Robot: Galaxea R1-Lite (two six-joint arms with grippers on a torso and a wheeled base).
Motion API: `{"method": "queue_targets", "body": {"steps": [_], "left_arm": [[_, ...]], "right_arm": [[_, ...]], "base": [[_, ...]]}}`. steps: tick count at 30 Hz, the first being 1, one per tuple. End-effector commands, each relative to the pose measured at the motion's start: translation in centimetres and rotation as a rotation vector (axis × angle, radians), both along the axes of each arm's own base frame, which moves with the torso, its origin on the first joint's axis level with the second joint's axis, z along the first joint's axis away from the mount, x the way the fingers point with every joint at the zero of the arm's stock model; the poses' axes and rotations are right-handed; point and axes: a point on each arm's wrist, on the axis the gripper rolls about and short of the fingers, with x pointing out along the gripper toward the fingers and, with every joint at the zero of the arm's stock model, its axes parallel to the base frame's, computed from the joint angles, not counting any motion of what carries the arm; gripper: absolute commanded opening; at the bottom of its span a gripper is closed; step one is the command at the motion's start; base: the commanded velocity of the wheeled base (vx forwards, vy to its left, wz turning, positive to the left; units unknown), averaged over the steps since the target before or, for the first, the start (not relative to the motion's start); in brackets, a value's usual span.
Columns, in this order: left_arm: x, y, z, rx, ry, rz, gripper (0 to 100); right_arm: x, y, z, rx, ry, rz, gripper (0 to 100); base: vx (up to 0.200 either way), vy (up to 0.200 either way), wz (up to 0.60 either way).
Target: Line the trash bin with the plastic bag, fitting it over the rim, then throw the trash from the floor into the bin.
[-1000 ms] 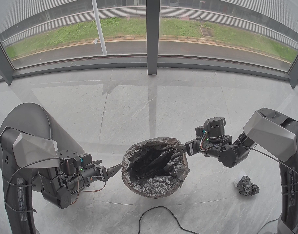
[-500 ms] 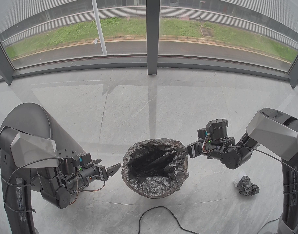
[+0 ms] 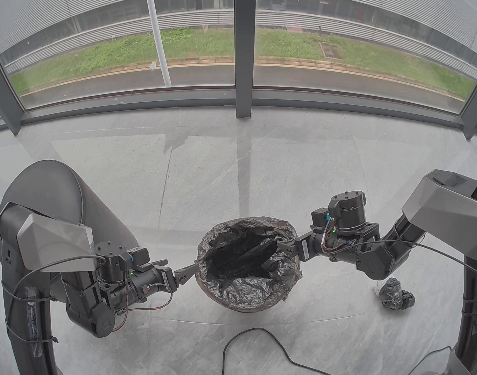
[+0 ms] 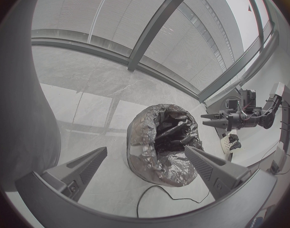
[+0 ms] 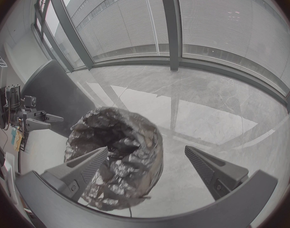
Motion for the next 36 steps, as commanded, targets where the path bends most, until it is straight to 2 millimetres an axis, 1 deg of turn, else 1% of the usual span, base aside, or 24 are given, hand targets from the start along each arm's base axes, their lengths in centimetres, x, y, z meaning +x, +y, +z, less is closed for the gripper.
{"method": "queue_targets", "body": {"steps": [1,2,4,5,9,12,15,16,22,26,29,31,33,34,36], "left_arm": [[-0.1,-0.1,0.2,-0.001,-0.002,-0.002,100],[-0.1,-0.1,0.2,-0.001,-0.004,-0.004,100],[-0.2,-0.2,0.2,-0.001,-0.002,-0.007,100],[-0.1,-0.3,0.2,-0.001,-0.004,-0.008,100],[-0.1,-0.4,0.1,0.006,-0.009,-0.006,100],[0.1,-0.4,0.2,0.005,-0.016,-0.007,100],[0.0,-0.4,0.1,0.008,-0.012,-0.007,100],[0.0,-0.4,0.0,0.009,-0.009,-0.007,100],[-0.2,-0.3,0.2,0.009,-0.008,-0.007,100],[-0.3,-0.3,0.5,0.007,-0.017,-0.003,100],[-0.4,-0.2,0.7,0.007,-0.017,-0.001,100],[-0.9,0.0,0.8,0.01,-0.006,-0.001,100],[-1.0,0.1,0.7,0.011,-0.002,0.0,100],[-1.1,0.2,0.6,0.013,0.005,0.002,100],[-1.0,0.1,0.5,0.013,0.005,0.002,100]], "right_arm": [[-2.6,0.8,-0.6,-0.027,0.05,0.049,100],[-3.2,1.0,-1.0,-0.03,0.058,0.06,100],[-3.3,1.1,-1.1,-0.029,0.054,0.062,100],[-3.1,1.3,-1.1,-0.026,0.048,0.063,100],[-2.2,2.1,-0.1,-0.001,-0.001,0.07,100],[-2.1,3.1,0.4,0.013,-0.026,0.099,100],[-1.7,3.9,-0.1,0.026,-0.022,0.136,100],[-1.4,4.2,-0.6,0.025,-0.018,0.141,0],[-0.1,6.1,-3.0,0.017,-0.004,0.161,0],[1.2,6.4,-4.5,0.012,-0.007,0.146,0],[1.8,6.0,-4.6,0.01,-0.016,0.126,0],[2.4,4.9,-4.2,0.004,-0.025,0.085,0],[2.5,4.7,-4.0,0.006,-0.03,0.079,0],[2.7,3.9,-3.4,0.007,-0.038,0.06,0],[2.5,3.2,-3.4,0.0,-0.028,0.043,0]], "base": [[-0.2,0.0,0.0],[-0.2,0.0,0.0],[-0.2,0.0,0.0],[-0.2,0.0,0.0],[-0.2,0.0,0.0],[0.0,0.0,0.0],[0.0,0.0,0.0],[0.0,0.0,0.0],[0.0,0.0,0.0],[0.0,0.0,0.0],[0.0,0.0,0.0],[0.0,0.0,0.0],[0.0,0.0,0.0],[0.0,0.0,0.0],[0.0,0.0,0.0]]}}
